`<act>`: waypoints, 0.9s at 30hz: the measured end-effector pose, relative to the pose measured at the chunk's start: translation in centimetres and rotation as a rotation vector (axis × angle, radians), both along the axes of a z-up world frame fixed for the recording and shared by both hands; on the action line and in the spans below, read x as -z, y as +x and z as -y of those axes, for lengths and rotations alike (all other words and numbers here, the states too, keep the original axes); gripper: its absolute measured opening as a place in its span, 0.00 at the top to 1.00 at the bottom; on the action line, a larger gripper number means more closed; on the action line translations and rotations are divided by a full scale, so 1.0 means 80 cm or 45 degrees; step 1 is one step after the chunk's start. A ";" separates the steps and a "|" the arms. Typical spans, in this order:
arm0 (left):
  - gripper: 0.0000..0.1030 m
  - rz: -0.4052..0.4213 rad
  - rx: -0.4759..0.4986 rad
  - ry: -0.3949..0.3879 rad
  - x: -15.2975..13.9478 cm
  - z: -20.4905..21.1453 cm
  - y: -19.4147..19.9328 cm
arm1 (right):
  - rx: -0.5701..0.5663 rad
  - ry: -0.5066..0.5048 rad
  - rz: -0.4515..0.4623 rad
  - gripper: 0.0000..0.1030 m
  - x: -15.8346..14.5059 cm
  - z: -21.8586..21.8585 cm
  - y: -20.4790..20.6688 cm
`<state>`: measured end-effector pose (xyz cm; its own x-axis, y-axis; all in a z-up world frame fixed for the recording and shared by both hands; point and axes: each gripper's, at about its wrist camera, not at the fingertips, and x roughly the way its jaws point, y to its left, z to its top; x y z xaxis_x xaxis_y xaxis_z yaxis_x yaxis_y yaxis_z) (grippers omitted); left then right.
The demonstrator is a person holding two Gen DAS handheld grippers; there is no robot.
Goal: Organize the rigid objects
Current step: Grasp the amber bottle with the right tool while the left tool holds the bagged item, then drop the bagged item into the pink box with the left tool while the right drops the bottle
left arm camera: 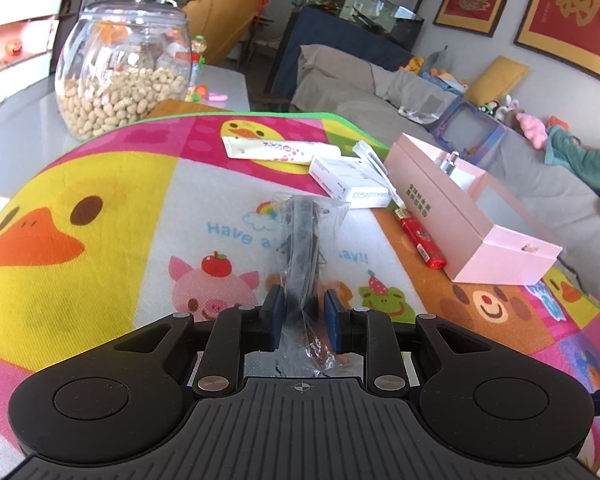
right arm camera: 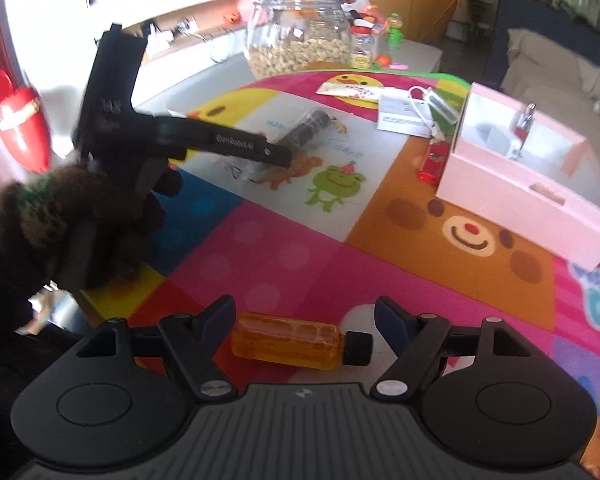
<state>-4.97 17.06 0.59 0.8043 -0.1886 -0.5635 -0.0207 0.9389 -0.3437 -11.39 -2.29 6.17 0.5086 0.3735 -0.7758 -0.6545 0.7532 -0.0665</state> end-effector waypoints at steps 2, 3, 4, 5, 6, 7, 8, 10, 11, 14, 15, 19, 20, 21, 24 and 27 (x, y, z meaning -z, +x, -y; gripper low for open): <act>0.75 0.000 -0.003 -0.022 0.001 -0.003 -0.001 | 0.015 -0.013 0.007 0.25 -0.001 0.002 -0.002; 0.75 0.001 -0.005 -0.032 0.002 -0.005 -0.001 | 0.026 -0.010 -0.001 0.24 -0.001 0.005 -0.001; 0.75 0.001 -0.006 -0.039 0.002 -0.006 -0.001 | 0.035 0.003 -0.016 0.22 0.000 0.008 0.001; 0.76 0.001 -0.007 -0.041 0.002 -0.006 -0.001 | 0.048 0.024 -0.041 0.21 0.002 0.012 0.003; 0.76 0.001 -0.008 -0.040 0.002 -0.006 -0.001 | 0.062 0.046 -0.069 0.20 0.003 0.016 0.006; 0.76 0.001 -0.010 -0.036 0.001 -0.005 -0.001 | 0.072 0.066 -0.092 0.20 0.004 0.019 0.007; 0.76 0.001 -0.011 -0.029 0.000 -0.003 -0.002 | 0.076 0.081 -0.109 0.20 0.005 0.022 0.008; 0.76 0.001 -0.012 -0.016 0.000 -0.001 -0.001 | 0.060 0.084 -0.143 0.20 0.010 0.022 0.008; 0.76 0.001 -0.012 -0.010 0.000 -0.001 -0.001 | 0.048 0.078 -0.163 0.19 0.015 0.021 0.008; 0.76 0.001 -0.013 -0.002 0.000 0.000 -0.002 | 0.047 0.081 -0.196 0.20 0.025 0.019 0.010; 0.77 0.001 -0.012 -0.002 0.000 0.000 -0.002 | 0.053 0.094 -0.191 0.22 0.025 0.021 0.010; 0.79 -0.002 -0.009 0.004 -0.002 0.002 -0.007 | 0.085 0.117 -0.100 0.22 0.015 0.033 0.012; 0.79 -0.006 0.002 0.012 -0.003 0.004 -0.012 | 0.099 0.116 -0.064 0.22 0.011 0.038 0.013; 0.79 -0.011 0.020 0.024 -0.004 0.007 -0.017 | 0.117 0.112 -0.035 0.22 0.009 0.041 0.015; 0.79 -0.051 0.067 0.043 -0.010 0.015 -0.033 | 0.178 0.100 0.013 0.22 0.007 0.055 0.026; 0.78 -0.090 0.056 -0.007 -0.021 0.013 -0.034 | 0.232 0.110 -0.004 0.22 0.011 0.067 0.041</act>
